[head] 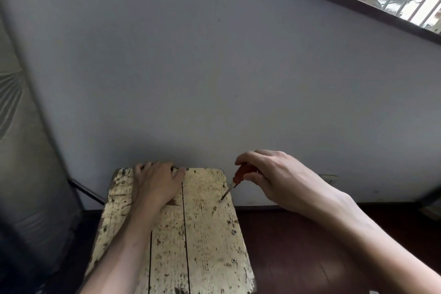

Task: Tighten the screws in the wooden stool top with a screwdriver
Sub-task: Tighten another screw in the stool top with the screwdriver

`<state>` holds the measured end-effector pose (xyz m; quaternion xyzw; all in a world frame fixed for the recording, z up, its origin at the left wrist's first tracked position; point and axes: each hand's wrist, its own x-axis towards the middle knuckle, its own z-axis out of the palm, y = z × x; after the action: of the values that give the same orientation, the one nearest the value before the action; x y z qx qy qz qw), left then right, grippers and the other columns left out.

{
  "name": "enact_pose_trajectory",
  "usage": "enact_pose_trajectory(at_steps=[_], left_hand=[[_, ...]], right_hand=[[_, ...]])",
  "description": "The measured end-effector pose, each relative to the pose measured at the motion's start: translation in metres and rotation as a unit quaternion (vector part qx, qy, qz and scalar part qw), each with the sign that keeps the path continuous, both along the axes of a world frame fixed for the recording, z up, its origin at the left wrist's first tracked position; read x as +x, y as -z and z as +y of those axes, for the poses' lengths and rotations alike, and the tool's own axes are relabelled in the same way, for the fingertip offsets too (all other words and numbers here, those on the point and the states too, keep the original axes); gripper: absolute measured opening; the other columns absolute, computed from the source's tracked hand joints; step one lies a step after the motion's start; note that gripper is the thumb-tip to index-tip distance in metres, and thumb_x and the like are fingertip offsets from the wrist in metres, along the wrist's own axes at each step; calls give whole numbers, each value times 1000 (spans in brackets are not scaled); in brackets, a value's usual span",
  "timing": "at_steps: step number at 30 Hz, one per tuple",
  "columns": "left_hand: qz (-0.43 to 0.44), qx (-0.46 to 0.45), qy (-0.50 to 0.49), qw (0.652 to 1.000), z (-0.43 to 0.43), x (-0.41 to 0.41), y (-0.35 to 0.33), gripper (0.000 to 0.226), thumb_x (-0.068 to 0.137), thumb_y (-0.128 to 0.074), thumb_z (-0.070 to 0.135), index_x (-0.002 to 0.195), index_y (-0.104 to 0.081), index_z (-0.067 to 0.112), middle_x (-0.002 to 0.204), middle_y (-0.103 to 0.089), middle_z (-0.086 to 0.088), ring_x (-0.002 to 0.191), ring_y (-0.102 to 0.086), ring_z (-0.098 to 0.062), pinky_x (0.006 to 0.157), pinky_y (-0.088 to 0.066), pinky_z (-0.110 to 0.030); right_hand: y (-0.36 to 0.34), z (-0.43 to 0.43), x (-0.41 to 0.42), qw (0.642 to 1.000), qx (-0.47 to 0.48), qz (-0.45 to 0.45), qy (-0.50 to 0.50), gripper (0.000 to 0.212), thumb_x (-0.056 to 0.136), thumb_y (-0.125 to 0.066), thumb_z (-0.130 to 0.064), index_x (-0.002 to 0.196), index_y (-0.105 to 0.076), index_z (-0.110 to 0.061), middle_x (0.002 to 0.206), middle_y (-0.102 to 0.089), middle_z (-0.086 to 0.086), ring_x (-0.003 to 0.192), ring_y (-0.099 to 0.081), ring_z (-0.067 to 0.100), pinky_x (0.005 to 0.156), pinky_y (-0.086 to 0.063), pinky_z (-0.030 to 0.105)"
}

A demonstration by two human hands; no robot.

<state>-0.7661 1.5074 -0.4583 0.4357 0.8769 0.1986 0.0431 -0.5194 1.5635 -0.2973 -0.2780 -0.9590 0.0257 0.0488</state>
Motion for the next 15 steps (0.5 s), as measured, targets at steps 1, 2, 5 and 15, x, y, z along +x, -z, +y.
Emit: enact_pose_trajectory(at_steps=[1, 2, 5, 15], left_hand=[[0, -1, 0, 1000, 0, 0, 0, 45, 100, -37, 58, 113, -72, 32, 120, -69, 4, 119, -54, -20, 100, -27, -39], [0, -1, 0, 1000, 0, 0, 0, 45, 100, -37, 58, 113, -72, 32, 120, -69, 3, 119, -54, -20, 99, -27, -39], [0, 3, 1, 1000, 0, 0, 0, 42, 100, -38, 56, 112, -71, 33, 120, -69, 3, 119, -54, -21, 97, -26, -38], [-6, -1, 0, 1000, 1, 0, 1, 43, 101, -38, 57, 114, -71, 32, 122, -69, 2, 119, -54, -21, 100, -26, -39]], right_hand=[[-1, 0, 1, 1000, 1, -4, 0, 28, 105, -54, -36, 131, -58, -29, 118, -69, -12, 108, -64, 16, 89, -52, 37], [-1, 1, 2, 1000, 3, -8, -2, 27, 105, -54, -36, 130, -59, -27, 119, -70, -13, 108, -65, 17, 88, -53, 37], [-3, 2, 3, 1000, 19, -16, -14, 25, 104, -56, -37, 126, -60, -26, 116, -73, -14, 102, -67, 17, 83, -54, 37], [11, 6, 1, 995, 71, 19, 71, 48, 98, -46, -65, 75, -57, -25, 78, -74, -14, 71, -66, 25, 60, -46, 34]])
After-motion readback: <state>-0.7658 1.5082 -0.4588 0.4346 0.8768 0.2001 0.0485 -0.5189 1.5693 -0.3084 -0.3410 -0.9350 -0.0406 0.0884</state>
